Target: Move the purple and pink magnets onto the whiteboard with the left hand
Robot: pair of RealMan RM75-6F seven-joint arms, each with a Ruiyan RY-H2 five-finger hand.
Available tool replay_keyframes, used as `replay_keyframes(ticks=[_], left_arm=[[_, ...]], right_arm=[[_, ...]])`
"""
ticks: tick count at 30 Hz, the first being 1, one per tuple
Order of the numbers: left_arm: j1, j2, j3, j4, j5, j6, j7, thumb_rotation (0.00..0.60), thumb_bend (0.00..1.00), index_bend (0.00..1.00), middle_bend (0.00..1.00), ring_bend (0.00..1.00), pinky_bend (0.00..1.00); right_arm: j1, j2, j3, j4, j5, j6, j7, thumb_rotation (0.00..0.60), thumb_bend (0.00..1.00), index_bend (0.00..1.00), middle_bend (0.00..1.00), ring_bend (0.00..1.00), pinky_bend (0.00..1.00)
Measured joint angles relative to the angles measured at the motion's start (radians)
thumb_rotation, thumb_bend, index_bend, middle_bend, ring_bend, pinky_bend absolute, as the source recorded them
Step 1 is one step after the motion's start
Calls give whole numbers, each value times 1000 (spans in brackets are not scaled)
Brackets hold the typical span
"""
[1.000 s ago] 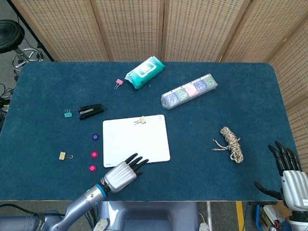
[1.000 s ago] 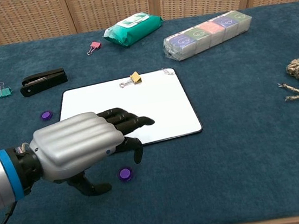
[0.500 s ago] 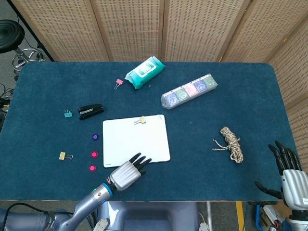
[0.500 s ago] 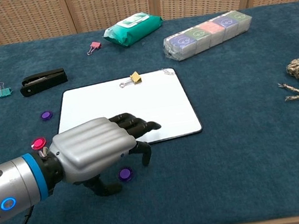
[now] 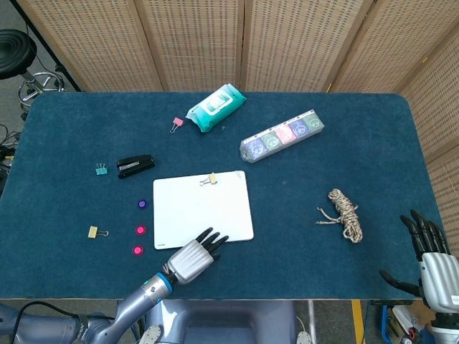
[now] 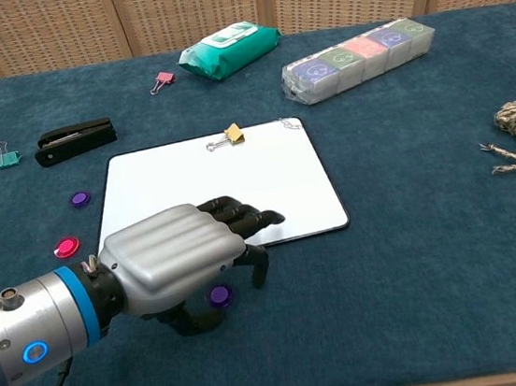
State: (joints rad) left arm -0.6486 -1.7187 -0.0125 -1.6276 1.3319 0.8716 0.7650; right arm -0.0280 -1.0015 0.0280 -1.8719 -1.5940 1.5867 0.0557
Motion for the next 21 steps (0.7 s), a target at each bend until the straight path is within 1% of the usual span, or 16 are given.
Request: replay_keyframes(ticks=[9, 21], left_arm=[[-10, 1, 11, 2, -35, 19, 15, 600, 272, 465, 0, 0, 0], [-26, 15, 20, -9, -43, 40, 12, 600, 279, 476, 0, 0, 0]], right_arm=[[0, 1, 0, 0, -1, 1, 3, 600, 0, 62, 0, 0, 0], [-1, 1, 0, 0, -1, 2, 2, 600, 0, 62, 0, 0, 0]])
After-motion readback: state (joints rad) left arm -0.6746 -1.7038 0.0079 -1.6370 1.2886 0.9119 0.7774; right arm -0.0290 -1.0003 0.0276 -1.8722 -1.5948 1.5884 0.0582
